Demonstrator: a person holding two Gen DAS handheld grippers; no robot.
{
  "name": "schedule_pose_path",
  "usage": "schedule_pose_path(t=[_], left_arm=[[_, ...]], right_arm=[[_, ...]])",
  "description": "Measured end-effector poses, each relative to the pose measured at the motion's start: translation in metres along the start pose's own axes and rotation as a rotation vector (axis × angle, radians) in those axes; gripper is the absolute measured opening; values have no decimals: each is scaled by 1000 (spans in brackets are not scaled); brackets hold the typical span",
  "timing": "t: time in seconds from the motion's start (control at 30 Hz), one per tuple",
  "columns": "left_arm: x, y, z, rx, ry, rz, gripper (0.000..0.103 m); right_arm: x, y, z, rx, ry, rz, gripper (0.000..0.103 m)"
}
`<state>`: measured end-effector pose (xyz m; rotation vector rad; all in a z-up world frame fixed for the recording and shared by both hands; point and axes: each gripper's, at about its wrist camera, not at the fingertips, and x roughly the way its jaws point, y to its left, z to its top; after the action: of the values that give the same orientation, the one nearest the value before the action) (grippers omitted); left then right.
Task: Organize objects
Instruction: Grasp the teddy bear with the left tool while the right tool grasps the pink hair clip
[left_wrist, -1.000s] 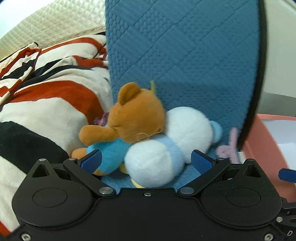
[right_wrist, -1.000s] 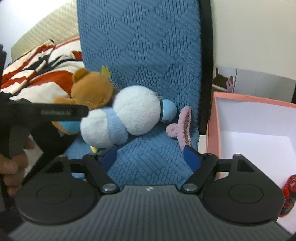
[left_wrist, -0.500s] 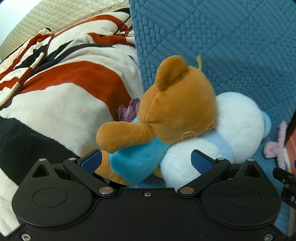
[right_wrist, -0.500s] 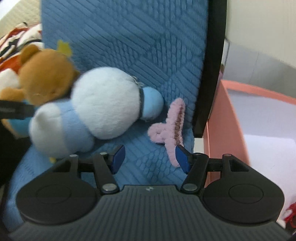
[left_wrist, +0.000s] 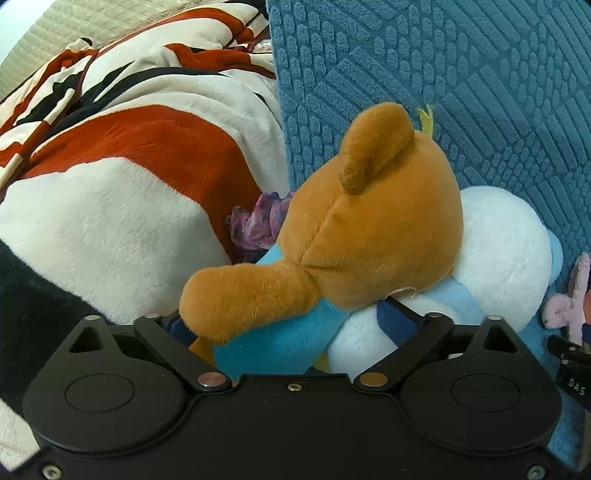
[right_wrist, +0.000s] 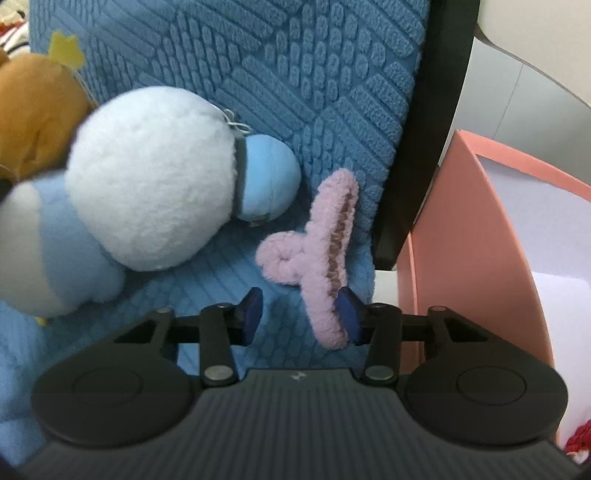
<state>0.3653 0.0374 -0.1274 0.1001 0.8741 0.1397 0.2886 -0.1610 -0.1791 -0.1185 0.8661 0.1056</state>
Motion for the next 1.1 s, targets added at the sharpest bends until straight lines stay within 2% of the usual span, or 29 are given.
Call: schedule_pose_path(t=[0.07,0.2,0.3,0.33,0.4,0.6,0.7,0.93,1.1], left_arm=[[3,3,3,-17,7,-16,93],[4,13,8,-70,15,-47,78],[0,14,7,-70,3,-42,66],[-1,14,6,-71,-2,-44,64],[-6,17,4,-83,-15,-42,53],[-30,26,-4,-122,-54,-95,41],[-44,28,-10,-143,-71,-125,38],[-81,34,-26,-199,-112,-195,32],[-108,31,-37,-230,-145,-246,17]], right_arm=[[4,-1,0,-18,-7,-33,41],[5,-3,-2,-33,-13,-34,41],[5,-4,-3,-30,-9,-29,27],[4,-5,-3,-30,-8,-26,26],[1,-7,-4,-16,-9,-19,22],[-20,-11,-9,9,-43,29,15],[-36,-14,-13,32,-46,79,14],[-79,-13,-22,66,-71,133,14],[-94,-4,-26,75,-77,147,14]])
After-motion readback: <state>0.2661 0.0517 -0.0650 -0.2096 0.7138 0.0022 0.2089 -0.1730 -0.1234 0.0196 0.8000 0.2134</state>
